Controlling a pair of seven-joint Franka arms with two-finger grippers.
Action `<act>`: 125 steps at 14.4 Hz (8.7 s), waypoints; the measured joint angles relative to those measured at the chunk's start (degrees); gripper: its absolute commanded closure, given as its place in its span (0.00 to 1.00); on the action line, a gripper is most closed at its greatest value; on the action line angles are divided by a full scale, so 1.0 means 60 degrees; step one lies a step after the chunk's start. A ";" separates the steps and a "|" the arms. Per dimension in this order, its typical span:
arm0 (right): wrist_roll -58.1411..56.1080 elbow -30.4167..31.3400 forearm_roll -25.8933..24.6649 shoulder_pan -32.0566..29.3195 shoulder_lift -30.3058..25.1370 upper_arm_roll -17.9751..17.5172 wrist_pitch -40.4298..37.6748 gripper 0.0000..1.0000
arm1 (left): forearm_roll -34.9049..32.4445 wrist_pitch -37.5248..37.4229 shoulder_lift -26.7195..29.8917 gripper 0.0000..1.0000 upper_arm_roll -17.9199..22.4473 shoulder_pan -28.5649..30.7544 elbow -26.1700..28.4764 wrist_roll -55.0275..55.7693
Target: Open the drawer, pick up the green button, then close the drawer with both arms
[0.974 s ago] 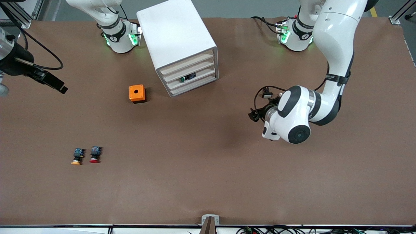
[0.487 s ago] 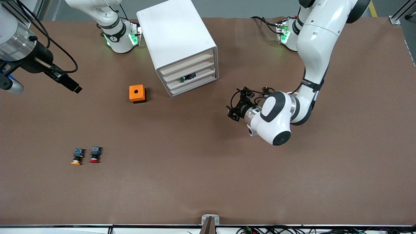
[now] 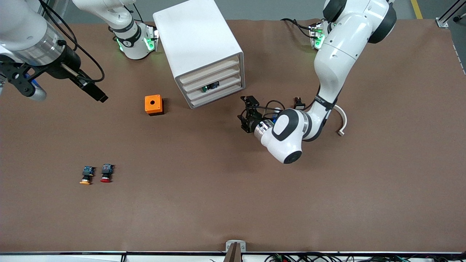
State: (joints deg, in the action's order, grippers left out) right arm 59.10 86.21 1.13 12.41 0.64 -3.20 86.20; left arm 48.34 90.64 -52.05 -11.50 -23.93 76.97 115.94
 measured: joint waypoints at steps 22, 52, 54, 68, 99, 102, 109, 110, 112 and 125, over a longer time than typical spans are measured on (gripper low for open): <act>0.3990 0.0450 0.0000 0.2102 0.0454 -0.0003 0.0491 0.00 | 0.0772 -0.0967 -0.1079 0.76 -0.0205 -0.1184 0.0587 0.1416; 0.7876 0.3345 -0.0846 0.4418 0.2197 0.0006 0.6060 0.00 | 0.0932 -0.0755 -0.1124 0.55 -0.0107 0.0764 0.0313 0.1487; 0.8131 0.3345 -0.1085 0.4482 0.2438 0.0006 0.6370 0.00 | 0.0932 -0.0708 -0.1124 0.23 -0.0107 0.0763 0.0313 0.1486; 0.9634 0.3342 -0.1918 0.5542 0.3889 0.0011 0.7500 0.00 | 0.0483 -0.0573 -0.0886 0.00 0.0458 0.1351 -0.1119 -0.4667; 0.3406 0.2929 -0.1306 0.3312 0.2607 0.0257 0.6706 1.00 | -0.6570 0.3607 0.0908 0.00 0.0463 0.0141 -0.1181 -0.9877; 0.1555 0.2921 -0.1219 0.2530 0.2461 0.0259 0.6496 1.00 | -0.6644 0.3654 0.0907 0.00 0.0457 -0.0097 -0.1059 -0.9888; -0.2492 0.2928 -0.1184 0.0936 0.2468 0.0274 0.6417 1.00 | -0.6739 0.4471 0.0962 0.00 0.0440 -0.1197 0.0012 -0.9510; -0.2996 0.2931 -0.1184 0.0740 0.2481 0.0277 0.6439 1.00 | -0.6803 0.4517 0.1021 0.00 0.0438 -0.1394 0.0167 -0.9311; -0.3965 0.2956 -0.1184 0.0363 0.2540 0.0279 0.6604 1.00 | -0.6988 0.4539 0.1273 0.00 0.0432 -0.1757 0.0530 -0.9068; -0.6436 0.3062 -0.1194 -0.1258 0.4687 0.0291 0.8789 1.00 | -0.7030 0.4585 0.2020 0.00 0.0407 -0.3016 0.1569 -0.8127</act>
State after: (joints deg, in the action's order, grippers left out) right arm 20.48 104.59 -6.03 4.87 28.76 -1.45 138.93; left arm 6.17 118.14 -39.93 -9.06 -42.03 86.38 67.18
